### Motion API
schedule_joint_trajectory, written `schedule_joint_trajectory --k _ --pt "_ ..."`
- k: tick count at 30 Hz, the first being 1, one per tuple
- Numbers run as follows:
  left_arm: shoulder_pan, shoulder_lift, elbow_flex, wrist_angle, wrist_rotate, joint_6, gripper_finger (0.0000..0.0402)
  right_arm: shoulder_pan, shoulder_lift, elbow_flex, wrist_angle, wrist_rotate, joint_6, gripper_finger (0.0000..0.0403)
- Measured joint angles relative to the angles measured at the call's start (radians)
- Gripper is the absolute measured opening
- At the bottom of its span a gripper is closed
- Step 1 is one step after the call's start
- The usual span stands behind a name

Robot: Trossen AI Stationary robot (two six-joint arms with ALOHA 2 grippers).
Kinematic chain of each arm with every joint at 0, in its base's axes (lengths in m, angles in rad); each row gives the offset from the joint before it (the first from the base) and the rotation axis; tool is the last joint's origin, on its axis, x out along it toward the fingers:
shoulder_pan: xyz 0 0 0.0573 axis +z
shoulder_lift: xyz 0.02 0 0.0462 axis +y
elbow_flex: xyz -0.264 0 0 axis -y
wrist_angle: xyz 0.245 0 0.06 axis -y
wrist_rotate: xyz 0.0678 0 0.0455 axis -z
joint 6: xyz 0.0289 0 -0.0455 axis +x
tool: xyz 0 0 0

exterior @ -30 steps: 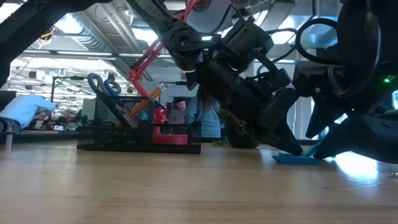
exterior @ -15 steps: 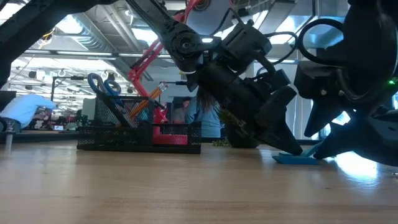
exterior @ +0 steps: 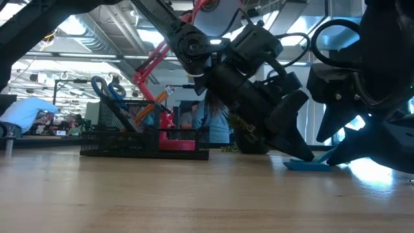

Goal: Pick and place office supplies into organizer
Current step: Put the blue sticky notes into the black desk organizer

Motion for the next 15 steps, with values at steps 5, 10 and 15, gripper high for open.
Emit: schedule_joint_trajectory --k 5,10,15 --pt "0.000 0.000 0.000 0.000 -0.004 0.006 0.0010 0.001 0.002 0.040 -0.061 -0.034 -0.002 0.0242" --pt "0.000 0.000 0.000 0.000 -0.005 0.009 0.0012 0.006 0.002 0.060 -0.083 -0.034 0.000 0.0242" --pt "-0.004 0.000 0.000 -0.001 -0.002 0.016 0.0009 0.006 0.002 0.060 -0.085 0.024 0.011 0.0242"
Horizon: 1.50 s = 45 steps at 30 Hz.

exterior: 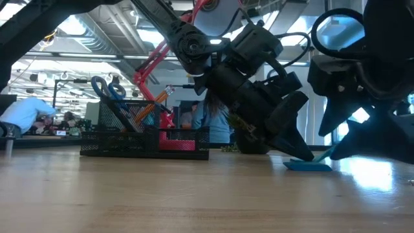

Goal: Pick and place office supplies into organizer
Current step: Put the blue sticky notes into the black desk organizer

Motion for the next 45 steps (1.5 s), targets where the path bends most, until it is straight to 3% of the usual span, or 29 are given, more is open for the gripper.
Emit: schedule_joint_trajectory --k 9,19,25,35,45 --pt "-0.003 0.000 0.000 -0.001 -0.001 -0.004 0.0008 0.000 -0.001 0.000 -0.002 0.031 0.010 0.0242" --pt "-0.002 0.000 0.000 -0.002 0.027 -0.008 0.0007 -0.006 -0.002 0.001 0.120 0.053 0.047 0.0242" --pt "-0.002 0.000 0.000 0.000 0.057 -0.012 0.0004 -0.032 -0.003 0.003 0.085 0.054 0.044 0.0242" --pt "-0.003 0.000 0.000 -0.001 0.059 -0.004 0.0004 -0.037 -0.004 0.003 0.078 -0.085 0.048 0.0242" --pt "-0.003 0.000 0.000 -0.001 0.059 -0.004 0.0004 -0.037 -0.006 0.003 0.097 -0.111 0.042 0.0233"
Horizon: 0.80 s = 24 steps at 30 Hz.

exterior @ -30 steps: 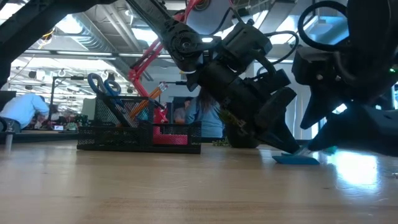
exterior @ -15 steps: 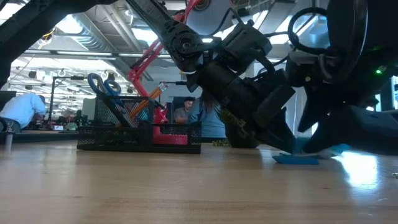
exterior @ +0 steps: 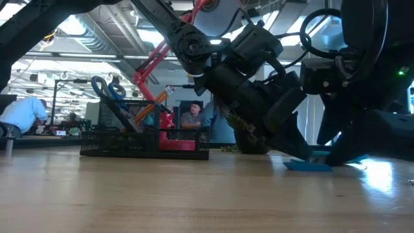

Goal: Pick and place office supplies into organizer
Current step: Put the blue sticky notes into the black desk organizer

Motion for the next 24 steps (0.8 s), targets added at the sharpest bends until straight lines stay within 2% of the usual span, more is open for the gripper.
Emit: schedule_joint_trajectory --k 12,24 --pt "0.004 0.000 0.000 -0.001 0.003 -0.010 0.0004 0.000 0.001 0.000 0.042 -0.057 -0.077 0.0114" --pt "0.005 0.000 0.000 -0.001 0.003 -0.019 0.0004 0.001 -0.004 -0.059 0.115 -0.072 -0.098 0.0056"
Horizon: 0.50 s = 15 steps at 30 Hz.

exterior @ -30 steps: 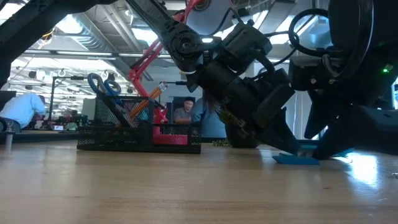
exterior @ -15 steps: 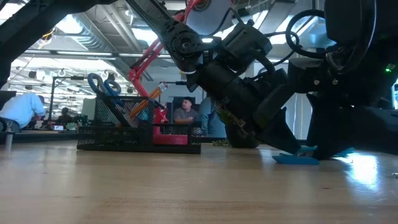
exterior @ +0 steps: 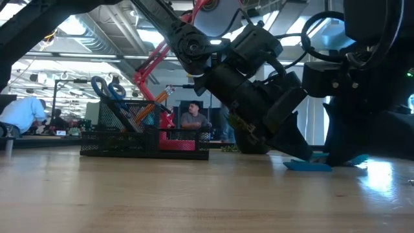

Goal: Pick and place office supplies into organizer
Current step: Put the blue sticky notes into the black desk organizer

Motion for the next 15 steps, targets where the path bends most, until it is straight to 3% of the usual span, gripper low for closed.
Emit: schedule_joint_trajectory --k 6,15 --pt "0.000 0.000 0.000 0.002 -0.009 0.000 0.0004 0.000 0.002 -0.002 0.006 -0.004 -0.005 0.0011" --pt "-0.008 -0.037 -0.003 -0.032 -0.024 0.062 0.0049 0.000 0.003 -0.003 0.004 -0.007 -0.005 0.0007"
